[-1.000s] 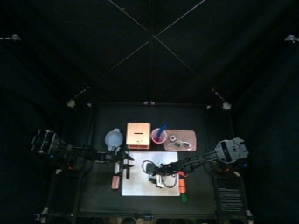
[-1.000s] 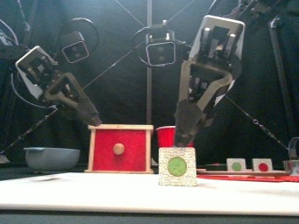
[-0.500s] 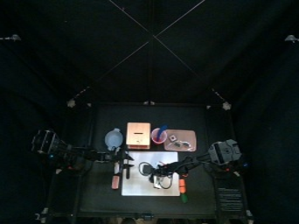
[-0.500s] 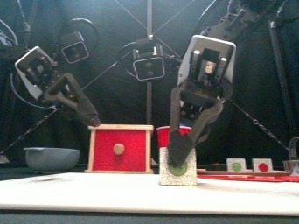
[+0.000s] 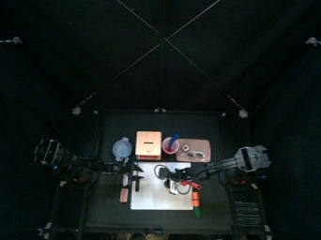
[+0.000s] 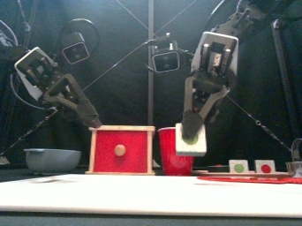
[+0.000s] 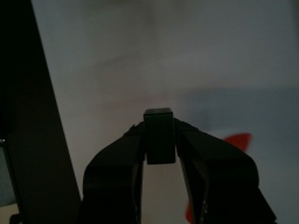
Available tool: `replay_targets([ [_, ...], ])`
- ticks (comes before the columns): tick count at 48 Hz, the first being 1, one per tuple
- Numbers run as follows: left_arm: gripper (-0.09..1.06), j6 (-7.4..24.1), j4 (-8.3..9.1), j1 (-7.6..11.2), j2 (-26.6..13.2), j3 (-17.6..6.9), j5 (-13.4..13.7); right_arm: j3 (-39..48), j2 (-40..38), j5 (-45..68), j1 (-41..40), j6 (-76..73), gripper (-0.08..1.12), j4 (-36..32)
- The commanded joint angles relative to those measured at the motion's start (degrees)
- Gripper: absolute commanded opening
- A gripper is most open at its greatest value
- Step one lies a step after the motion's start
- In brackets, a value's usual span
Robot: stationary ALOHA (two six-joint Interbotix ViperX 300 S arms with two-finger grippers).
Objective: Place sushi on board then cut the sushi with the knife then place the pieces on the plate
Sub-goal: Place the 4 sushi pieces on the plate
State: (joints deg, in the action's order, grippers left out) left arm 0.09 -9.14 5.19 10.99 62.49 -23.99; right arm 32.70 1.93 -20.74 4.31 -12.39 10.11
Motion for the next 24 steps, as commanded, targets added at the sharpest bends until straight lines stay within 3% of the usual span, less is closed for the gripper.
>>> replay_targets([
  [1, 0.78, -0.1, -0.09, 0.09, 0.3, -0.4, -0.3, 3.7, -8.6, -0.1, -3.5, -0.1, 0.57, 0.1],
  [14, 0.78, 0.0, -0.09, 0.09, 0.3, -0.5, -0.3, 14.9, -22.6, -1.7, -12.8, -0.1, 0.57, 0.0],
  [24, 0.78, 0.0, -0.09, -0.26, 0.3, -0.6, -0.4, 21.2, -30.4, -2.6, -24.3, 0.2, 0.57, -1.7],
])
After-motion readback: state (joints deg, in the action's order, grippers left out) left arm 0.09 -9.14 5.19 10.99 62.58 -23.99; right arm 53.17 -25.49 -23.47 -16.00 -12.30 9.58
